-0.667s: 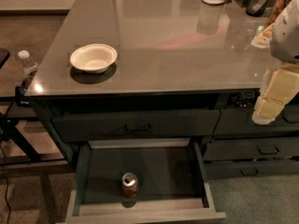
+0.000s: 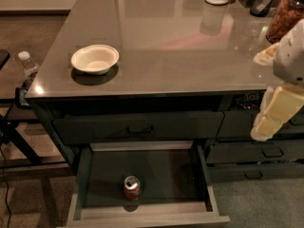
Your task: Pick coke can from middle drawer and place on counter
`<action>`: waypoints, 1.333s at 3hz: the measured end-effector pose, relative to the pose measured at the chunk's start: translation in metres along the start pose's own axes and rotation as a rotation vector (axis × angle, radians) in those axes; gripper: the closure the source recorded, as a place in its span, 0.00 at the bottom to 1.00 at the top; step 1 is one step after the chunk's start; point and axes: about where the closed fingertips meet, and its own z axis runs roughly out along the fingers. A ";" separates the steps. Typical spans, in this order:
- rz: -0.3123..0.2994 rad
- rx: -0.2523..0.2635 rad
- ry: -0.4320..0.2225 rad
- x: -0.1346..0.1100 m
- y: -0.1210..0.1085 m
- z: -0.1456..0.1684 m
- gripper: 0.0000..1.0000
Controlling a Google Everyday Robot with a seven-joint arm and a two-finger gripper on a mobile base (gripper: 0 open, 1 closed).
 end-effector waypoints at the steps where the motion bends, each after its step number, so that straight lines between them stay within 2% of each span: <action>1: 0.049 -0.057 -0.100 0.011 0.017 0.039 0.00; 2: 0.098 -0.145 -0.166 0.016 0.042 0.078 0.00; 3: 0.098 -0.145 -0.166 0.016 0.042 0.078 0.00; 4: 0.121 -0.191 -0.177 0.024 0.066 0.108 0.00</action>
Offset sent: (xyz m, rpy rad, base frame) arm -0.0309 0.0225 -0.1335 0.3225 0.1853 -0.0244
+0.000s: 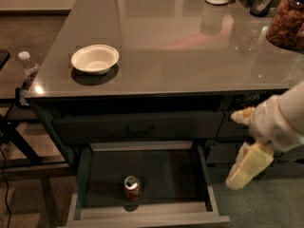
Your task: Pick coke can from middle drawer and place on counter
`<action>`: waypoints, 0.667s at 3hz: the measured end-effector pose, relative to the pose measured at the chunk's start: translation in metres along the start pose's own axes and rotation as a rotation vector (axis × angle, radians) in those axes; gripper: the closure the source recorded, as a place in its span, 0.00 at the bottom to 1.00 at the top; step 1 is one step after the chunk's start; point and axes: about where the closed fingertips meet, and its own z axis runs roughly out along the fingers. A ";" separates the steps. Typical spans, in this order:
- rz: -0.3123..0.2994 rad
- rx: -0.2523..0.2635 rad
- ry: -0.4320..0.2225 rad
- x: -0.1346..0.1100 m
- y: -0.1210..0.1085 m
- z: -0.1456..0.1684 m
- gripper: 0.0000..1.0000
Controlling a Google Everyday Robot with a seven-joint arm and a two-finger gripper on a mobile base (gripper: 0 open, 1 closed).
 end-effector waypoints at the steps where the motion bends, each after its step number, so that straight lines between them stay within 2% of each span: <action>1: -0.009 -0.044 -0.015 0.018 0.018 0.053 0.00; 2: 0.020 -0.092 -0.018 0.034 0.026 0.090 0.00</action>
Offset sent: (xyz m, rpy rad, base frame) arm -0.0274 0.0254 -0.1503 0.0839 0.1613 0.0042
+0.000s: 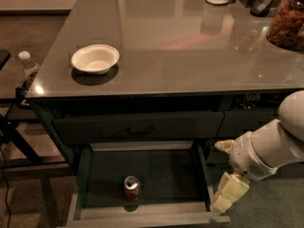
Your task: Pick coke can from middle drawer and place on counter
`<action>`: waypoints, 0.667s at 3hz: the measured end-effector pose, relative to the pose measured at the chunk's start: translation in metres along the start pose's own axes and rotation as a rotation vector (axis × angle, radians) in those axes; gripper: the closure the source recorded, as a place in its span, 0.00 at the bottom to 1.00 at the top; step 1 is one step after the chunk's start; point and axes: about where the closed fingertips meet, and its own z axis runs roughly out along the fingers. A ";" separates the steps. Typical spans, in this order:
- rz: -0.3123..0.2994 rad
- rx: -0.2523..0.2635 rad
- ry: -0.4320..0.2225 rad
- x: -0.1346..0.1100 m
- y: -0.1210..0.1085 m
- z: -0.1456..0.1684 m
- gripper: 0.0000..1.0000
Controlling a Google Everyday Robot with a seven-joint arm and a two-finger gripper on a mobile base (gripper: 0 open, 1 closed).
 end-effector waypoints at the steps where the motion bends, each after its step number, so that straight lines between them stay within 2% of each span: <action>1: 0.002 -0.003 0.000 0.001 0.000 0.002 0.00; 2: 0.005 -0.008 -0.006 0.001 0.001 0.005 0.00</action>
Offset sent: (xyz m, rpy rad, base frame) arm -0.0017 0.0059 -0.0118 0.0316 0.0212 -0.0057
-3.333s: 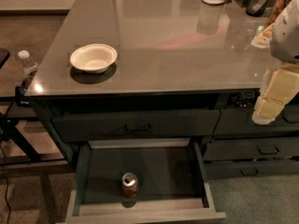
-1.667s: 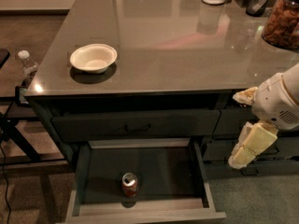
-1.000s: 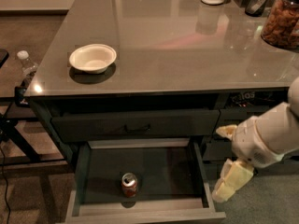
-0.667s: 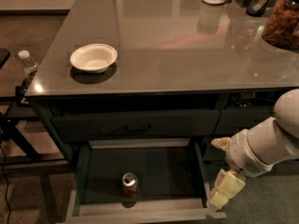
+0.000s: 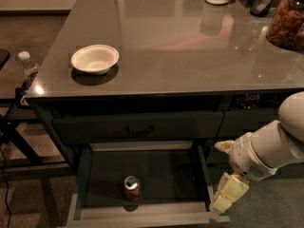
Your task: Pick coke can from middle drawer and place on counter
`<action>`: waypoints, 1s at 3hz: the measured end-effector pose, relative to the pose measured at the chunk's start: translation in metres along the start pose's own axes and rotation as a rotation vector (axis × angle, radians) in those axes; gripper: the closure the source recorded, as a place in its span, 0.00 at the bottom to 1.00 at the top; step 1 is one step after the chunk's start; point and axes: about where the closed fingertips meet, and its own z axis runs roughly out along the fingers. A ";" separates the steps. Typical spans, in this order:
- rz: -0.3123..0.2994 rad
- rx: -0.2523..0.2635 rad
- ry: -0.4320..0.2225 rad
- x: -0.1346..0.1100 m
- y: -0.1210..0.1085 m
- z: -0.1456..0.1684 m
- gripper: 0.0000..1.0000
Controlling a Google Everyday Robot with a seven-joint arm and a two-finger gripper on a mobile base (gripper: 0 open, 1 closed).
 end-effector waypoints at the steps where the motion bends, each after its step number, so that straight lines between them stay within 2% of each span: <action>1: -0.001 -0.022 -0.059 -0.009 -0.002 0.030 0.00; 2: 0.021 -0.016 -0.166 -0.015 -0.022 0.086 0.00; 3: 0.024 -0.033 -0.172 -0.013 -0.019 0.095 0.00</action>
Offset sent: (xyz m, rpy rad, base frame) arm 0.0408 0.0522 -0.0711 0.2129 -0.0950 -0.0466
